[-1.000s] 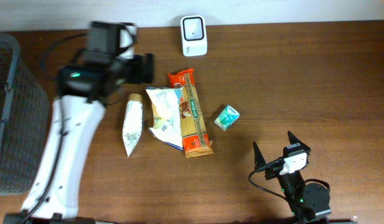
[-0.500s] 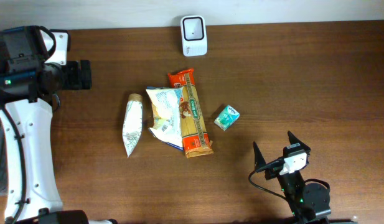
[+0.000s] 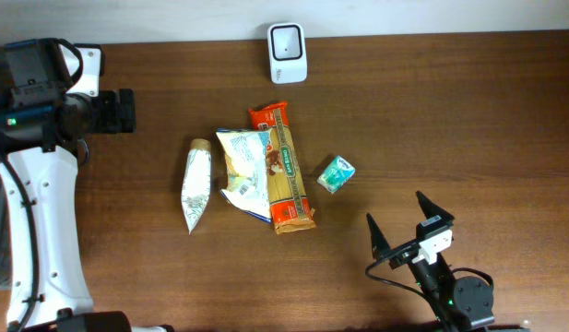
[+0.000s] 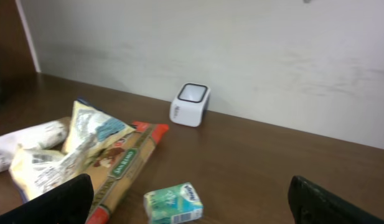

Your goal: Scan the item barcode

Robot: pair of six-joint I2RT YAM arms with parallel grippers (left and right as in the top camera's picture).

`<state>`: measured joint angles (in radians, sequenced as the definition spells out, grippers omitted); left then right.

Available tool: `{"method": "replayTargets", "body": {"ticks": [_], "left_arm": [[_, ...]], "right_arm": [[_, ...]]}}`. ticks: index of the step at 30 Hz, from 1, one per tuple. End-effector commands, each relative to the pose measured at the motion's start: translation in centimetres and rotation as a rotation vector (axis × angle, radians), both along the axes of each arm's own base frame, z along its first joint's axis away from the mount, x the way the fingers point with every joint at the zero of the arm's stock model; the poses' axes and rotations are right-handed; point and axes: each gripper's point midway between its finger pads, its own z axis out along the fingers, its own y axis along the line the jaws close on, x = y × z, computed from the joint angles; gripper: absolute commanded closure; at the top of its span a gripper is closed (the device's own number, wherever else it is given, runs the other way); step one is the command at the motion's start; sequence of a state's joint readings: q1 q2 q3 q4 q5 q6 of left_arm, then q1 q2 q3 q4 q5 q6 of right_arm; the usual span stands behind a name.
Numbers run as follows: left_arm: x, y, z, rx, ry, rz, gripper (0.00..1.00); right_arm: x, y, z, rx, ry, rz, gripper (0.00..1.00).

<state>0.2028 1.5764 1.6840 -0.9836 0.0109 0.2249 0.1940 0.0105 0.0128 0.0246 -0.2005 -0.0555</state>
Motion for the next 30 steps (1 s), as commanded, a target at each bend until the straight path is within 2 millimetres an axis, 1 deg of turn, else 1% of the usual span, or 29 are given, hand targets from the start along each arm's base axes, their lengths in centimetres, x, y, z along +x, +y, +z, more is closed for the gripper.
{"method": "replayTargets", "body": {"ticks": [1, 3, 4, 5, 8, 9, 10, 11, 12, 13, 14, 15, 16, 18, 19, 20, 21, 22, 23, 25, 27, 29, 30], "left_arm": [[0.1, 0.0, -0.3, 0.000, 0.006, -0.014, 0.01], [0.1, 0.0, -0.3, 0.000, 0.006, -0.014, 0.01], [0.1, 0.0, -0.3, 0.000, 0.006, -0.014, 0.01], [0.1, 0.0, -0.3, 0.000, 0.006, -0.014, 0.01], [0.1, 0.0, -0.3, 0.000, 0.006, -0.014, 0.01], [0.1, 0.0, -0.3, 0.000, 0.006, -0.014, 0.01], [0.1, 0.0, -0.3, 0.000, 0.006, -0.014, 0.01], [0.1, 0.0, -0.3, 0.000, 0.006, -0.014, 0.01], [0.1, 0.0, -0.3, 0.000, 0.006, -0.014, 0.01], [0.1, 0.0, -0.3, 0.000, 0.006, -0.014, 0.01], [0.1, 0.0, -0.3, 0.000, 0.006, -0.014, 0.01], [0.1, 0.0, -0.3, 0.000, 0.006, -0.014, 0.01], [0.1, 0.0, -0.3, 0.000, 0.006, -0.014, 0.01], [0.1, 0.0, -0.3, 0.000, 0.006, -0.014, 0.01], [0.1, 0.0, -0.3, 0.000, 0.006, -0.014, 0.01], [0.1, 0.0, -0.3, 0.000, 0.006, -0.014, 0.01], [0.1, 0.0, -0.3, 0.000, 0.006, -0.014, 0.01], [0.1, 0.0, -0.3, 0.000, 0.006, -0.014, 0.01], [0.1, 0.0, -0.3, 0.000, 0.006, -0.014, 0.01], [0.1, 0.0, -0.3, 0.000, 0.006, -0.014, 0.01], [0.1, 0.0, -0.3, 0.000, 0.006, -0.014, 0.01], [0.1, 0.0, -0.3, 0.000, 0.006, -0.014, 0.01], [0.1, 0.0, -0.3, 0.000, 0.006, -0.014, 0.01]], "right_arm": [[-0.7, 1.1, 3.8, 0.004, 0.004, 0.076, 0.01], [0.1, 1.6, 6.4, -0.036, 0.073, 0.098, 0.01], [0.8, 2.2, 7.4, -0.068, 0.131, 0.125, 0.01], [1.9, 2.5, 7.9, -0.083, 0.228, 0.130, 0.02], [5.5, 3.1, 8.2, -0.124, 0.554, 0.136, 0.02], [7.0, 3.4, 8.2, -0.139, 0.675, 0.137, 0.02], [8.4, 3.7, 7.8, -0.149, 0.761, 0.138, 0.02], [9.8, 4.0, 7.0, -0.146, 0.805, 0.136, 0.02], [11.2, 4.2, 5.3, -0.145, 0.845, 0.134, 0.02], [13.2, 5.2, 4.1, -0.155, 0.828, 0.175, 0.01], [14.9, 5.6, 2.6, -0.163, 0.871, 0.183, 0.08], [15.9, 5.8, 1.0, -0.206, 0.932, 0.204, 0.12], [16.3, 6.2, -0.3, -0.240, 0.992, 0.224, 0.17], [16.7, 7.2, -2.5, -0.290, 1.081, 0.252, 0.26], [16.4, 8.1, -4.0, -0.323, 1.117, 0.286, 0.31], [15.6, 9.1, -5.3, -0.359, 1.147, 0.327, 0.36], [14.5, 10.3, -6.7, -0.403, 1.186, 0.372, 0.44], [13.5, 11.3, -8.1, -0.436, 1.232, 0.397, 0.58], [12.9, 11.8, -9.0, -0.457, 1.261, 0.410, 0.65], [11.0, 13.0, -12.0, -0.506, 1.356, 0.450, 0.79], [9.9, 13.5, -13.9, -0.534, 1.422, 0.468, 0.85], [9.7, 13.3, -14.9, -0.547, 1.447, 0.463, 0.85], [10.0, 12.9, -15.3, -0.570, 1.444, 0.439, 0.85]]}}
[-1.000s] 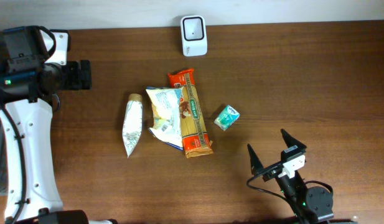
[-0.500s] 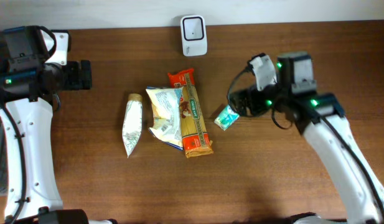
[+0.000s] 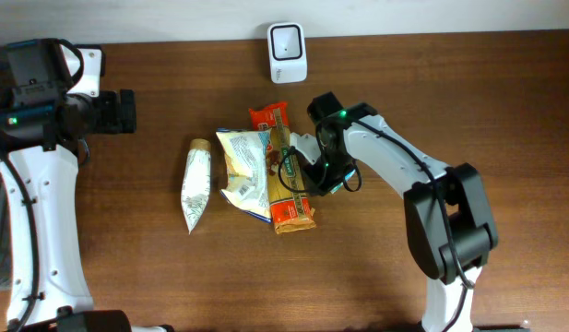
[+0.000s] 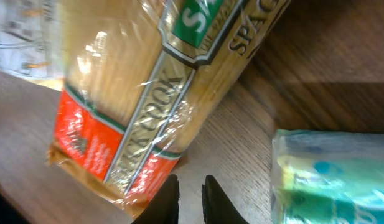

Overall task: Scan the item barcode
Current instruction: 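Grasp the green tissue pack with the right gripper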

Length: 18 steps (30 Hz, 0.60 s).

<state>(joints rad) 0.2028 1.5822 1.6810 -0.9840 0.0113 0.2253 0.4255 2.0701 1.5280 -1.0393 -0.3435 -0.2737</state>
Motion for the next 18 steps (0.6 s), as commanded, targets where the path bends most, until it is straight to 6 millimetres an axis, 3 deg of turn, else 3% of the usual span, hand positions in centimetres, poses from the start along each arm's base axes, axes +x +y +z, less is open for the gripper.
{"method": "replayTargets", "body": {"ticks": [1, 9, 13, 18], "left_arm": [[0.0, 0.0, 0.1, 0.002, -0.003, -0.014, 0.01], [0.0, 0.0, 0.1, 0.002, -0.003, -0.014, 0.01], [0.0, 0.0, 0.1, 0.002, -0.003, -0.014, 0.01], [0.0, 0.0, 0.1, 0.002, -0.003, -0.014, 0.01]], "right_arm": [[1.1, -0.9, -0.6, -0.073, -0.053, 0.014, 0.85], [6.9, -3.6, -0.8, -0.260, -0.294, -0.162, 0.85], [9.9, -8.3, -0.4, -0.353, -0.355, -0.454, 0.82], [9.8, -12.8, -0.8, -0.294, -0.231, -0.583, 0.81]]}}
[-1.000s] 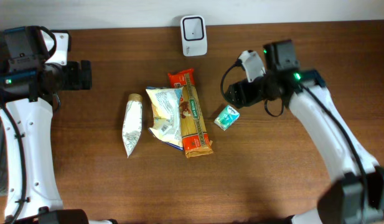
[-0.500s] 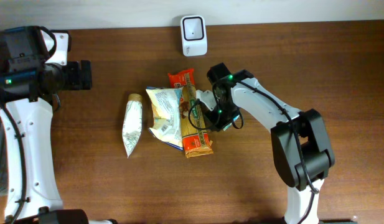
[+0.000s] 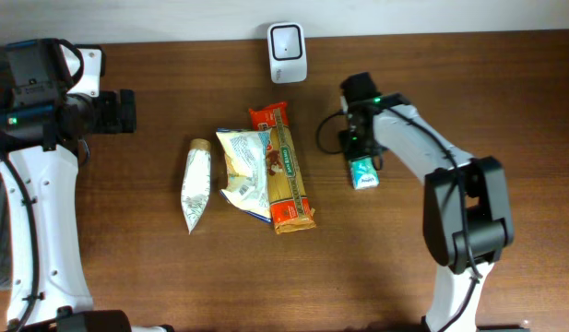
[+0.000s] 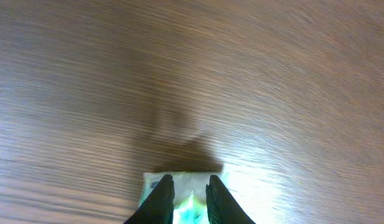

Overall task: Scan the item barcode
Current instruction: 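Grasp the green tissue pack with the right gripper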

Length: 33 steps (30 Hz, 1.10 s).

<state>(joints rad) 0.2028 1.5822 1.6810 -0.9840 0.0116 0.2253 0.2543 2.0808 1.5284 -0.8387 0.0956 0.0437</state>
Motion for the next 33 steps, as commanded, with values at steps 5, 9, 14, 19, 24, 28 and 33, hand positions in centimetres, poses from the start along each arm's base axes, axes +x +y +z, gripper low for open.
{"method": "replayTargets", "body": {"ticks": [5, 9, 14, 19, 24, 28, 33], "left_arm": [[0.0, 0.0, 0.1, 0.003, -0.002, -0.014, 0.01], [0.0, 0.0, 0.1, 0.003, -0.002, -0.014, 0.01], [0.0, 0.0, 0.1, 0.003, -0.002, -0.014, 0.01], [0.0, 0.0, 0.1, 0.003, -0.002, -0.014, 0.01], [0.0, 0.0, 0.1, 0.003, -0.002, -0.014, 0.01], [0.0, 0.0, 0.1, 0.003, -0.002, -0.014, 0.01], [0.0, 0.0, 0.1, 0.003, -0.002, -0.014, 0.01]], "right_arm": [[-0.9, -0.4, 3.1, 0.352, 0.126, -0.052, 0.38], [-1.2, 0.1, 11.5, 0.474, 0.046, 0.058, 0.38], [-4.6, -1.7, 14.2, 0.356, 0.041, 0.177, 0.34], [-7.8, -1.9, 5.0, 0.357, 0.183, 0.179, 0.34], [-8.6, -2.1, 0.7, 0.404, 0.154, 0.159, 0.43], [-8.2, -2.8, -1.3, 0.407, 0.166, 0.135, 0.48], [-8.1, -2.0, -2.4, 0.464, 0.181, 0.136, 0.59]]}}
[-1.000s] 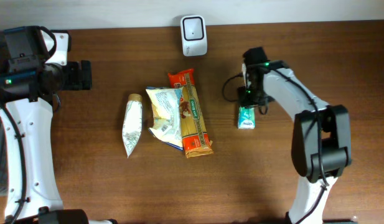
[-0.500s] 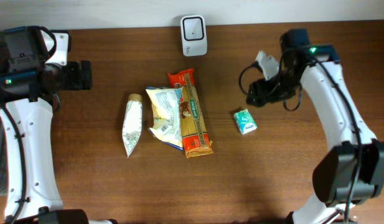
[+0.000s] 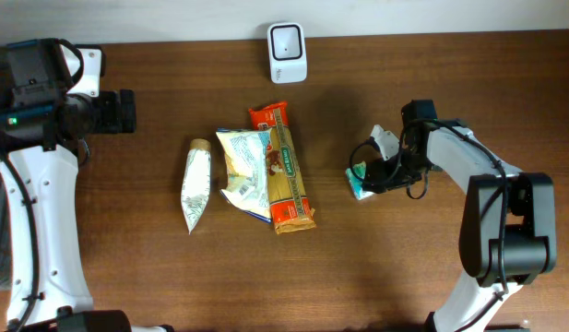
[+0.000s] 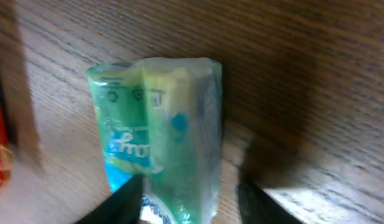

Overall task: Scan the item barcode
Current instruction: 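Grasp the green tissue pack with the right gripper, then carry the tissue pack with the right gripper over the barcode scanner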

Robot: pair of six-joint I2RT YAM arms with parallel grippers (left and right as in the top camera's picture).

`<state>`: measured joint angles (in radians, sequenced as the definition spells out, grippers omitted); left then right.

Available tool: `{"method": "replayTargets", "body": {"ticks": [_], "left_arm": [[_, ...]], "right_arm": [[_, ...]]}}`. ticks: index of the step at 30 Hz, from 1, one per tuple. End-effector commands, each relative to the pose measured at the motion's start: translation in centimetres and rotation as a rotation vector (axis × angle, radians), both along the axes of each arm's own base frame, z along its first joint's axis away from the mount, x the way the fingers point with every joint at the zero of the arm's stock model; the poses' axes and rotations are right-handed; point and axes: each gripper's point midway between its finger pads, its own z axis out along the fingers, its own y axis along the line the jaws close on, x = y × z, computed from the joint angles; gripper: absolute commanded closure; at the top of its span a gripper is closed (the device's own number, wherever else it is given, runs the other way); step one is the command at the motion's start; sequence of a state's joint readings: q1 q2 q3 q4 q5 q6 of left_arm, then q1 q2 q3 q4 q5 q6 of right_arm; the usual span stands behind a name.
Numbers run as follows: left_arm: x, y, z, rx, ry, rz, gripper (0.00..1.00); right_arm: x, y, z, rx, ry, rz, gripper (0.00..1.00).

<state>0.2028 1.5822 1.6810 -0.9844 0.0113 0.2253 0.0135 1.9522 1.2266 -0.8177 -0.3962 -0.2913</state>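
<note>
The small green tissue pack (image 3: pixel 359 190) (image 4: pixel 160 130) lies on the wooden table, right of the heap of packets. My right gripper (image 3: pixel 369 178) (image 4: pixel 192 208) reaches it from the right and stands open. One dark finger (image 4: pixel 124 200) is at the pack's left side, while the other finger (image 4: pixel 261 202) stands a little off its right side. The white scanner (image 3: pixel 287 40) sits at the table's back edge, window up. Far left, my left gripper (image 3: pixel 124 111) hangs away from everything, with its jaws too dark to read.
A spaghetti pack (image 3: pixel 286 175), a yellow-white snack bag (image 3: pixel 244 164) and a white cone-shaped packet (image 3: pixel 196 184) lie together left of the tissue pack. Bare brown table (image 3: pixel 432 267) lies around them. The white left arm runs down the left edge.
My right gripper was shut, tips down on the pack's far end. Now it is open and straddles the pack from the right. The pack lies slightly nearer and is turned.
First my right arm was at the front right, open, with the pack close beside the spaghetti. Then the shut gripper was low between spaghetti and pack. Then the pack lay further right under the shut tips. Now the open fingers flank it. The left arm stayed still.
</note>
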Motion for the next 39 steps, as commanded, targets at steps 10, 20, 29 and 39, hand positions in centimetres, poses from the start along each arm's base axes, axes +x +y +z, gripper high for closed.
{"method": "replayTargets", "body": {"ticks": [10, 20, 29, 39], "left_arm": [[0.0, 0.0, 0.1, 0.002, -0.003, -0.014, 0.01], [0.0, 0.0, 0.1, 0.002, -0.003, -0.014, 0.01], [0.0, 0.0, 0.1, 0.002, -0.003, -0.014, 0.01], [0.0, 0.0, 0.1, 0.002, -0.003, -0.014, 0.01]], "right_arm": [[1.0, 4.5, 7.1, 0.332, 0.063, -0.054, 0.96], [2.4, 10.3, 21.8, 1.153, -0.089, 0.092, 0.96], [4.2, 10.4, 25.9, 1.156, -0.027, 0.046, 0.96], [6.6, 10.4, 31.4, 1.159, -0.019, 0.033, 0.96]]}}
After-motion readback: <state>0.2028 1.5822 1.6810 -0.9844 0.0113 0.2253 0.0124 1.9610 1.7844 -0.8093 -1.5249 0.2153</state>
